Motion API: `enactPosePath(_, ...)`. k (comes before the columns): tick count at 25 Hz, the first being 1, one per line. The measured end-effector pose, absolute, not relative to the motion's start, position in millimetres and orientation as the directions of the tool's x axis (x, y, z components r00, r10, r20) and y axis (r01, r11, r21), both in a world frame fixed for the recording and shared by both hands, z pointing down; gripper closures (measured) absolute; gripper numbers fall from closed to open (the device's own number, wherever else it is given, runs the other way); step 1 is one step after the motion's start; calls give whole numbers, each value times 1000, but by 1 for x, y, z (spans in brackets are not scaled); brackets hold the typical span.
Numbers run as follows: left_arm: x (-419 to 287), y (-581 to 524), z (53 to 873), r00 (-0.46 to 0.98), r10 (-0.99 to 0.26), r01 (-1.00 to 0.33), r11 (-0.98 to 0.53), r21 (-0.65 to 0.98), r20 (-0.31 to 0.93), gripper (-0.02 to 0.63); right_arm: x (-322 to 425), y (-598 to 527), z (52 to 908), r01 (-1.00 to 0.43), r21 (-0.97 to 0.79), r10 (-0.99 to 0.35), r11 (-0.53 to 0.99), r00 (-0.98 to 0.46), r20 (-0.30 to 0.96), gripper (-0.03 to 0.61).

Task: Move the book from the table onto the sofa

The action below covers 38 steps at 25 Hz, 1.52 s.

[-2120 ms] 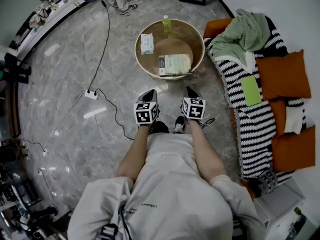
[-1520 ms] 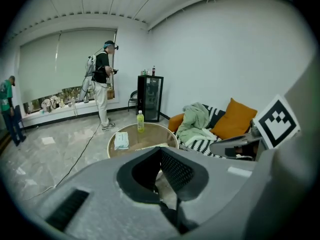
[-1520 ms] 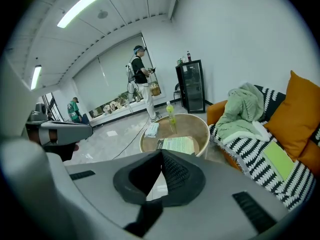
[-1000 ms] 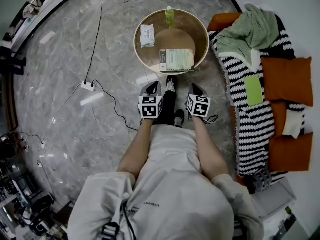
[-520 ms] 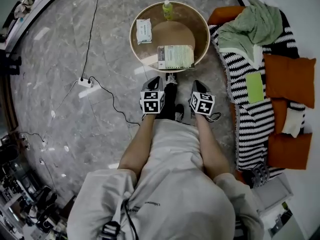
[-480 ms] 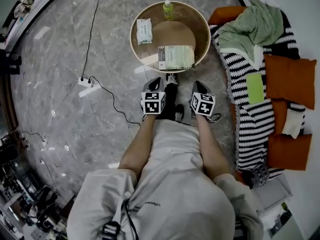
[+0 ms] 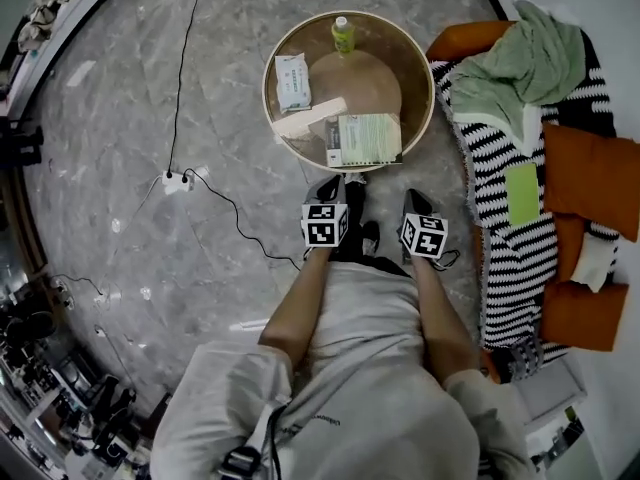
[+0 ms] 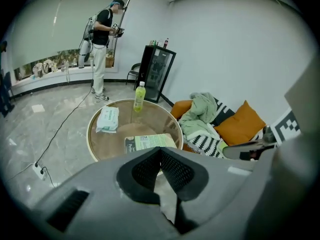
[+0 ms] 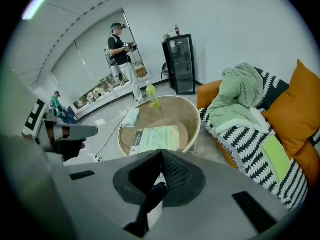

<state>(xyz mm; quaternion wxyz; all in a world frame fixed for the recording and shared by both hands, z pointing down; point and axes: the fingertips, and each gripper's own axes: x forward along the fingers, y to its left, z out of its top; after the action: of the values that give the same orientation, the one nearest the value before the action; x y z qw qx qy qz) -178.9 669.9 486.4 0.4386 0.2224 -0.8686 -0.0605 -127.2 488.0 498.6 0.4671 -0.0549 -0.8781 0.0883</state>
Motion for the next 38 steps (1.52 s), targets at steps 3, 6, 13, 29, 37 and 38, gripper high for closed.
enactPosePath(3, -201, 673, 509, -491, -445, -319, 892, 321, 749, 604, -146, 484, 509, 42, -188, 182, 981, -514, 838, 574)
enactPosePath(6, -224, 678, 529, -477, -442, -301, 894, 331, 760, 604, -167, 482, 524, 50, -182, 183, 982, -488, 853, 574)
enactPosePath(13, -277, 693, 597, -422, -435, -323, 892, 316, 796, 604, -215, 488, 585, 60, -207, 211, 976, -471, 857, 574)
enactPosePath(29, -302, 718, 694, -397, -455, -170, 890, 424, 797, 535, -262, 470, 683, -74, -346, 272, 935, -475, 837, 532)
enactPosePath(37, -307, 709, 719, -267, -502, -161, 865, 476, 823, 399, -270, 471, 697, -108, -408, 322, 907, -449, 834, 352)
enactPosePath(38, -307, 709, 721, -262, -503, -150, 864, 480, 823, 396, -272, 472, 698, -103, -412, 327, 905, -447, 833, 339)
